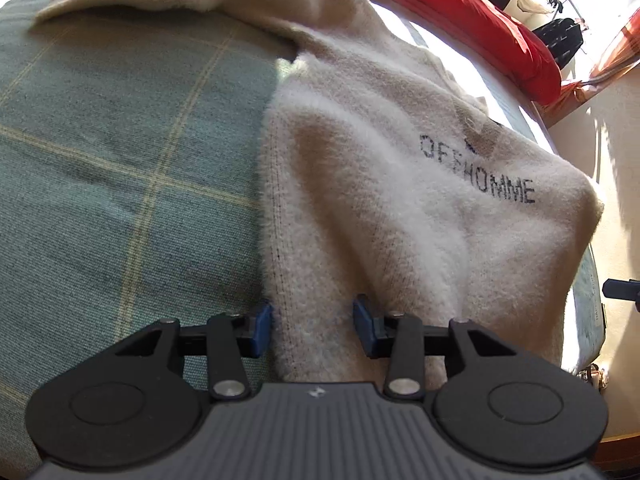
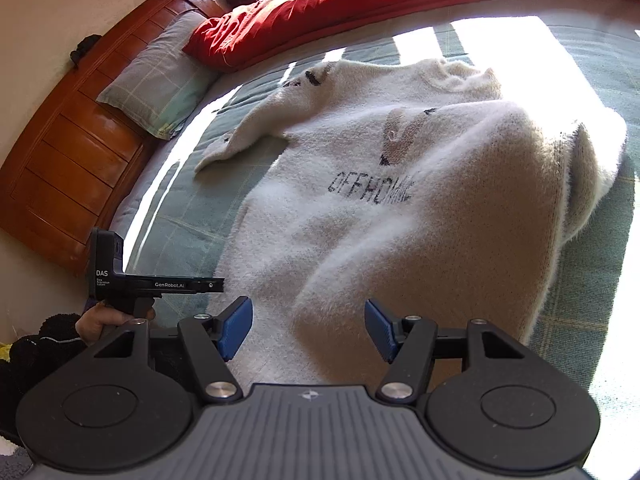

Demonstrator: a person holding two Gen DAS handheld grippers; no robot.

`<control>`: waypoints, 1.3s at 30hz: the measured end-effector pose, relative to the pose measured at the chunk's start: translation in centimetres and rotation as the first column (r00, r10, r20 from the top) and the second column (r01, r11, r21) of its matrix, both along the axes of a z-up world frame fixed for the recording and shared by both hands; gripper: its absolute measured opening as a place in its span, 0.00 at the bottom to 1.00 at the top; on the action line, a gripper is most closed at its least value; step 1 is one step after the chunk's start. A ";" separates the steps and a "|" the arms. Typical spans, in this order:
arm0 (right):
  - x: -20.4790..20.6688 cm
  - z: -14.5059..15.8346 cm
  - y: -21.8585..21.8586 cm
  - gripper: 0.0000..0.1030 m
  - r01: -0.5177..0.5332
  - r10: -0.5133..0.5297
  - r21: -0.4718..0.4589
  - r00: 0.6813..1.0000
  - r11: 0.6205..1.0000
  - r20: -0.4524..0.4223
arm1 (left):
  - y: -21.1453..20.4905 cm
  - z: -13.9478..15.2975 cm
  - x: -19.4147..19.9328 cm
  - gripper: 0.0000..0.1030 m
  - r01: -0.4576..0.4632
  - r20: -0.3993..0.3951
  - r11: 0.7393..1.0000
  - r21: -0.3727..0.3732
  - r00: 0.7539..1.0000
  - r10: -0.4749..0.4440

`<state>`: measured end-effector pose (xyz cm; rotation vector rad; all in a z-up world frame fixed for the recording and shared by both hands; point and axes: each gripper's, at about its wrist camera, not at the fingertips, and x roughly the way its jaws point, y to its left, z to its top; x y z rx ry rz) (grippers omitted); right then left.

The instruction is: Fold clothes

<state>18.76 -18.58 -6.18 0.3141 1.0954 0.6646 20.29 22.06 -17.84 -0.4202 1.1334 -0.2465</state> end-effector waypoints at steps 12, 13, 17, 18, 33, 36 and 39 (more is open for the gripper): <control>0.1 0.8 -0.4 0.65 0.012 -0.013 0.021 1.000 1.000 0.022 | 0.4 3.1 -1.6 0.06 -0.036 0.052 0.999 0.006 0.998 0.036; 0.1 0.8 -0.5 0.65 0.015 -0.016 0.023 1.000 1.000 0.020 | 0.7 3.8 -1.8 0.06 -0.052 0.060 0.999 -0.002 0.997 0.052; -0.1 1.0 -0.8 0.65 0.020 -0.020 0.035 1.000 0.999 0.024 | 1.8 7.3 -2.9 0.06 -0.076 0.111 0.997 -0.017 0.991 0.078; -0.2 1.1 -0.8 0.65 0.020 -0.021 0.038 0.999 0.999 0.026 | 2.0 8.2 -3.0 0.06 -0.078 0.117 0.997 -0.014 0.990 0.079; -1.0 1.6 -4.0 0.67 0.101 -0.104 0.058 0.994 0.993 0.046 | -0.5 10.3 -5.8 0.08 0.000 0.162 0.953 0.303 0.985 -0.051; -1.2 1.4 -5.3 0.67 0.153 -0.156 0.067 0.987 0.986 0.048 | -2.9 11.7 -5.6 0.22 0.061 0.195 0.934 0.353 0.971 -0.137; -1.5 0.9 -6.8 0.70 0.210 -0.212 0.047 0.976 0.977 0.052 | -5.8 12.8 -5.3 0.36 0.112 0.221 0.913 0.391 0.952 -0.211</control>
